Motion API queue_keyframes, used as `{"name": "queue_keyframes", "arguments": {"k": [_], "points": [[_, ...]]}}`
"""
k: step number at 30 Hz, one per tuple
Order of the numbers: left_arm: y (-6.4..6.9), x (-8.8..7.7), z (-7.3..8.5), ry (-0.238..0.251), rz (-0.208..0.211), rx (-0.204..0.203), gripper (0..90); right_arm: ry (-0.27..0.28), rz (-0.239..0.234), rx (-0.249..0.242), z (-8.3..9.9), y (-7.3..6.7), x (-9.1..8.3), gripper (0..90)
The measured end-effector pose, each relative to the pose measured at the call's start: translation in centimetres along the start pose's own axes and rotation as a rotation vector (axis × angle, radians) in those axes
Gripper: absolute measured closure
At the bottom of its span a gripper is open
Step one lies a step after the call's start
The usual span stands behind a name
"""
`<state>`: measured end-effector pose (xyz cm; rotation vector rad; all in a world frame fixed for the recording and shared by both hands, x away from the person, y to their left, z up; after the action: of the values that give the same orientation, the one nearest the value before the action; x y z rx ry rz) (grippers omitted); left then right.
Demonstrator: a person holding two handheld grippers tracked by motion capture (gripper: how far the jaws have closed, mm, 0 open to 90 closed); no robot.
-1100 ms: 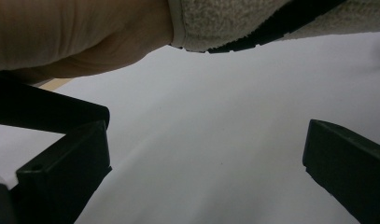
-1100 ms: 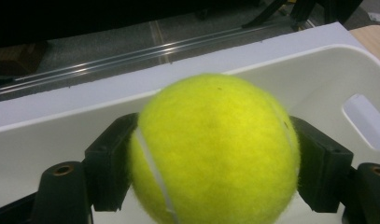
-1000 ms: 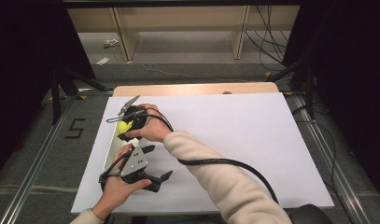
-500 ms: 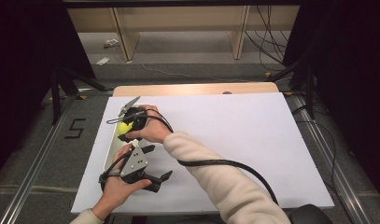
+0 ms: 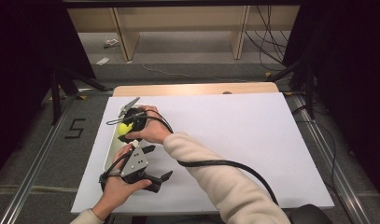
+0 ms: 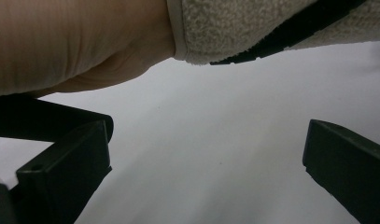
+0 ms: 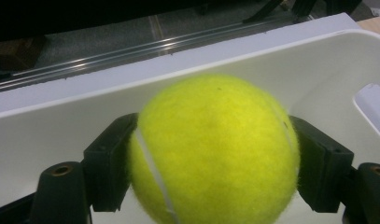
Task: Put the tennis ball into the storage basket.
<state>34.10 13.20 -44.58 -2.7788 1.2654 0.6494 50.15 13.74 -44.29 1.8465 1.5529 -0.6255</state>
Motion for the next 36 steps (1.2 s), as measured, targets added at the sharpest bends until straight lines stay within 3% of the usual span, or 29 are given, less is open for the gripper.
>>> {"name": "queue_keyframes", "arguments": {"k": [15, 19, 36], "points": [[-0.1, -0.1, 0.0, 0.002, -0.001, 0.004, 0.2, 0.019, 0.009, -0.001, 0.0, -0.1, 0.1, 22.8], [0.0, 0.0, 0.0, 0.000, 0.000, 0.001, 0.3, 0.058, 0.017, 0.008, -0.3, 0.1, -0.4, 19.8], [0.0, 0.0, 0.0, -0.002, 0.001, 0.002, 0.2, 0.094, 0.045, 0.014, -0.2, 0.8, -3.0, 18.1]]}}
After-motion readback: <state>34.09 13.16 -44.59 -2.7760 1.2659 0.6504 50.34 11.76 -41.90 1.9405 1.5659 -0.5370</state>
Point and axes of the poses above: each handheld gripper's, and its own axes: x roughly forward along the jaws, z roughly out of its underside, y roughly to its right, the point moved 3 cm from there along x, roughly forward along the jaws, and after that the axes turned 15 degrees about -x, right-handed, at the moved point
